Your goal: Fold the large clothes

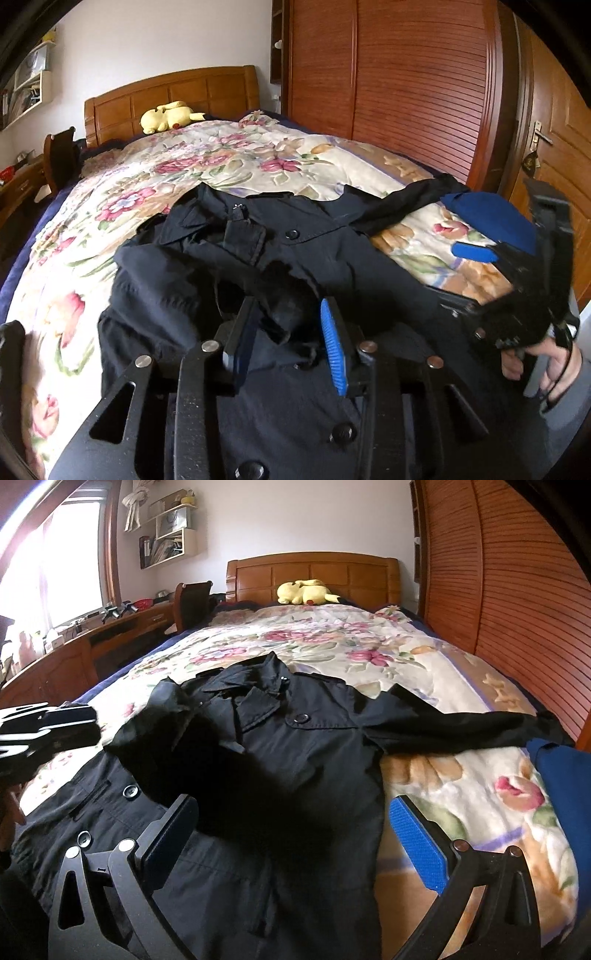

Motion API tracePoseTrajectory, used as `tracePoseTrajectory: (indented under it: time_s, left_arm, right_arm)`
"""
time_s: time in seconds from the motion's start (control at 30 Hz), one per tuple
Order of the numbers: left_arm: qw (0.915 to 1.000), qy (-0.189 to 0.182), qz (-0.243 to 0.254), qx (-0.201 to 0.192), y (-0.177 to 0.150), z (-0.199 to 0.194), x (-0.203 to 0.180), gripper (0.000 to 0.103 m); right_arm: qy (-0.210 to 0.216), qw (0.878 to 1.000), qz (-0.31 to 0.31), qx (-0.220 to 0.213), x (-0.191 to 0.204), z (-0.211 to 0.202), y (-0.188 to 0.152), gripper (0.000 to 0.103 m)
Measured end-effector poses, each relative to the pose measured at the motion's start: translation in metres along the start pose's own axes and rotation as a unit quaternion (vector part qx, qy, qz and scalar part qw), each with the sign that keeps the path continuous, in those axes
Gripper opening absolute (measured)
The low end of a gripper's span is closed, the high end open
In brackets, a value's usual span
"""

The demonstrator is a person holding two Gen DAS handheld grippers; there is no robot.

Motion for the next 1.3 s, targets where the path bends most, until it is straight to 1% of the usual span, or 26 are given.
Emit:
tracePoseTrajectory:
  time_s: [0.13,0.17,0.23,0.3,0.63,0.73,0.83,1.0,1.1,1.17,1.2,1.23,1.27,1.3]
  left_arm:
    - [0.9999,0.006,-0.007,-0.012,-0.011,-0.014,0.011,0.037]
    - [0.9998,0.005,-0.015,-0.015,-0.016,-0.017,0.016,0.039]
    - [0.9994,0.007,-0.026,-0.020,-0.022,-0.021,0.026,0.062]
    - [0.9989,0.016,-0.036,-0.027,-0.029,-0.025,0.038,0.068]
    - [0.9933,0.063,-0.086,-0.045,-0.062,-0.046,0.101,0.071]
    - [0.9916,0.065,-0.102,-0.046,-0.070,-0.051,0.115,0.071]
    - [0.9897,0.068,-0.116,-0.050,-0.076,-0.056,0.127,0.071]
    - [0.9880,0.071,-0.125,-0.057,-0.080,-0.062,0.138,0.072]
    - [0.9881,0.072,-0.125,-0.054,-0.083,-0.061,0.140,0.072]
    - [0.9882,0.073,-0.124,-0.052,-0.085,-0.060,0.141,0.072]
    - [0.9883,0.073,-0.124,-0.052,-0.086,-0.060,0.141,0.072]
    - [0.9883,0.073,-0.124,-0.051,-0.087,-0.059,0.142,0.072]
    - [0.9884,0.073,-0.124,-0.049,-0.088,-0.058,0.141,0.072]
    - [0.9886,0.072,-0.123,-0.048,-0.089,-0.059,0.141,0.072]
  right_arm:
    - [0.001,1.000,-0.006,0.007,0.009,0.011,0.002,0.103]
    - [0.002,1.000,-0.008,0.009,0.012,0.013,0.003,0.103]
    - [0.006,1.000,-0.012,0.011,0.018,0.016,0.005,0.103]
    - [0.011,1.000,-0.018,0.012,0.026,0.019,0.006,0.103]
    - [0.054,0.997,-0.059,0.018,0.079,0.041,0.011,0.103]
    - [0.067,0.994,-0.082,0.018,0.098,0.046,0.014,0.103]
    - [0.069,0.992,-0.103,0.019,0.113,0.052,0.016,0.102]
    - [0.080,0.988,-0.129,0.022,0.133,0.069,0.019,0.100]
    - [0.081,0.985,-0.149,0.029,0.142,0.079,0.015,0.097]
    - [0.070,0.983,-0.166,0.034,0.149,0.087,0.014,0.095]
    - [0.060,0.983,-0.172,0.038,0.148,0.093,0.013,0.091]
    - [0.048,0.983,-0.174,0.044,0.148,0.099,0.012,0.084]
    - [0.036,0.983,-0.174,0.048,0.143,0.105,0.011,0.080]
    - [0.031,0.983,-0.171,0.052,0.139,0.109,0.012,0.068]
Point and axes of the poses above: each gripper's, at about its wrist camera, not at the fingertips, and z roughly the way its jaws point, x to its left, y to its top, the point moved 10 cm from there along z, roughly the way its jaws point, and after that the axes turned 10 degrees about x, right-handed, at the moved point
